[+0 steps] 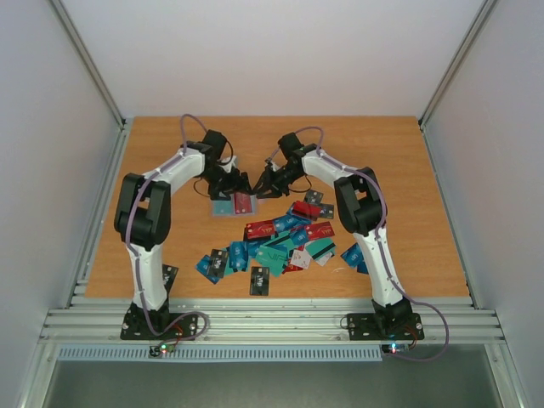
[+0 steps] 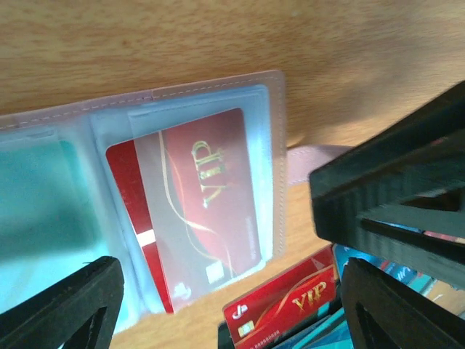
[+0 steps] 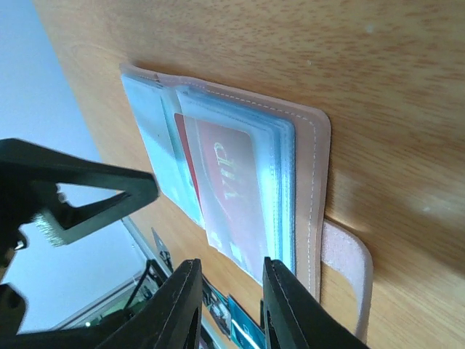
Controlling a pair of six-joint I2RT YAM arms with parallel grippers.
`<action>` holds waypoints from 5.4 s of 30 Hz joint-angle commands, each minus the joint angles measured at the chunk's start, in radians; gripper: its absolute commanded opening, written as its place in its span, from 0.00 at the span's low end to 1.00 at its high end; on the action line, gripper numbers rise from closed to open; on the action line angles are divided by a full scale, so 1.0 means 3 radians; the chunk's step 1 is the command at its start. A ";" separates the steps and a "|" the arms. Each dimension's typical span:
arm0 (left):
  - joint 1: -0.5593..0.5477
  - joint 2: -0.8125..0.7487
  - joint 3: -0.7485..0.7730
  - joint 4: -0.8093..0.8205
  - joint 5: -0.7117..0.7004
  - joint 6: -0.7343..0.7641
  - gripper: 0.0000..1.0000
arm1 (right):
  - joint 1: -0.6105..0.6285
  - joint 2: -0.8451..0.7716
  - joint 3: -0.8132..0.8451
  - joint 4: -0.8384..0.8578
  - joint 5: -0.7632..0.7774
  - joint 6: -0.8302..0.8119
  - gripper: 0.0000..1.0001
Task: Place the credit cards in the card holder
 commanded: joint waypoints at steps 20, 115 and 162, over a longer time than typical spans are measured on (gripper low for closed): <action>0.0024 -0.0114 -0.0205 0.0275 0.0228 0.0050 0.42 | 0.0015 -0.0377 -0.0179 0.0022 0.0158 0.0166 0.25; 0.0259 0.0045 -0.0398 0.0742 0.0920 -0.0467 0.39 | 0.0238 0.0401 0.1084 -0.0736 0.0033 0.0101 0.27; -0.0401 -0.1676 -0.1305 -0.0213 0.0125 -0.0110 0.50 | 0.0441 -0.2255 -0.1802 -0.0074 0.0725 0.0070 0.36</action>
